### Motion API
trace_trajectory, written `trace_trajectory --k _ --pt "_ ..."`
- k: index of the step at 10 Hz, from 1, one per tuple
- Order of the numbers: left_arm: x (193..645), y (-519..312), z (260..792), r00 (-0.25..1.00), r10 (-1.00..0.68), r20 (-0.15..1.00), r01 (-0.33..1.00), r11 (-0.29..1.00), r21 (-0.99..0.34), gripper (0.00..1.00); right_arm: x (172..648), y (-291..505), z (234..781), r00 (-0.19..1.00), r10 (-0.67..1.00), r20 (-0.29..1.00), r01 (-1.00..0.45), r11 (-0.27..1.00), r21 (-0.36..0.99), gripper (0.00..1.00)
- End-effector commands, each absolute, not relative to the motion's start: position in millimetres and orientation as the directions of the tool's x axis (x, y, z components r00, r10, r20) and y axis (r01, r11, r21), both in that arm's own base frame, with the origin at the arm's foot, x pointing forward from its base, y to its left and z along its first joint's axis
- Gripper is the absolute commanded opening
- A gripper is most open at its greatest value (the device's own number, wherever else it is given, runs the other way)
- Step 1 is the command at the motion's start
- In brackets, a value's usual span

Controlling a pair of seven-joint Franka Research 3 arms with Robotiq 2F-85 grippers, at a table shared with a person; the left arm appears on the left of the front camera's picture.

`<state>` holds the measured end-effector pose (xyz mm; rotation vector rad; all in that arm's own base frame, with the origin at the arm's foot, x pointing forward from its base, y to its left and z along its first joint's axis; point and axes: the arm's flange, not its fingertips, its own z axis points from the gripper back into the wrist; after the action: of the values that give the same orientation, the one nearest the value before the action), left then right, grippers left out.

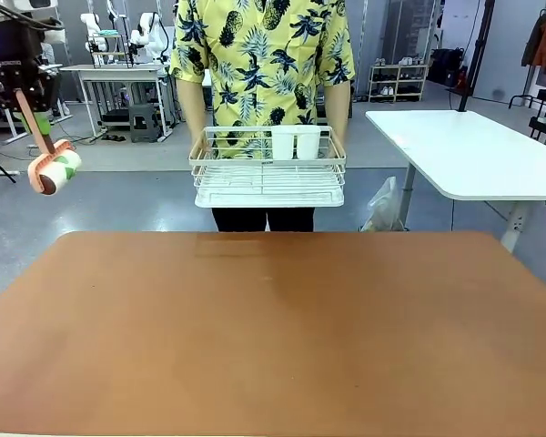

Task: Clean the table.
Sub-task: Clean the table with the Lint Roller when the human lifts the Dish drying rack, then place the Lint Roller down when the Dish drying rack is positioned in the middle of the table.

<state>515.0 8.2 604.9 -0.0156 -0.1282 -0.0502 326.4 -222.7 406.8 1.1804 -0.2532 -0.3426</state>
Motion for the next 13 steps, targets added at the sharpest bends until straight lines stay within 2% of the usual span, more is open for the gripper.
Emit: trace_trajectory --k 1,13 --pt "514.4 4.4 613.4 0.991 -0.041 0.128 0.042 0.999 -0.006 0.21 324.4 -221.2 410.5 0.921 -0.390 0.011 0.128 0.330 0.935 1.00" --pt "514.4 4.4 613.4 0.991 -0.041 0.128 0.042 0.999 -0.006 0.21 324.4 -221.2 410.5 0.921 -0.390 0.011 0.128 0.330 0.935 1.00"
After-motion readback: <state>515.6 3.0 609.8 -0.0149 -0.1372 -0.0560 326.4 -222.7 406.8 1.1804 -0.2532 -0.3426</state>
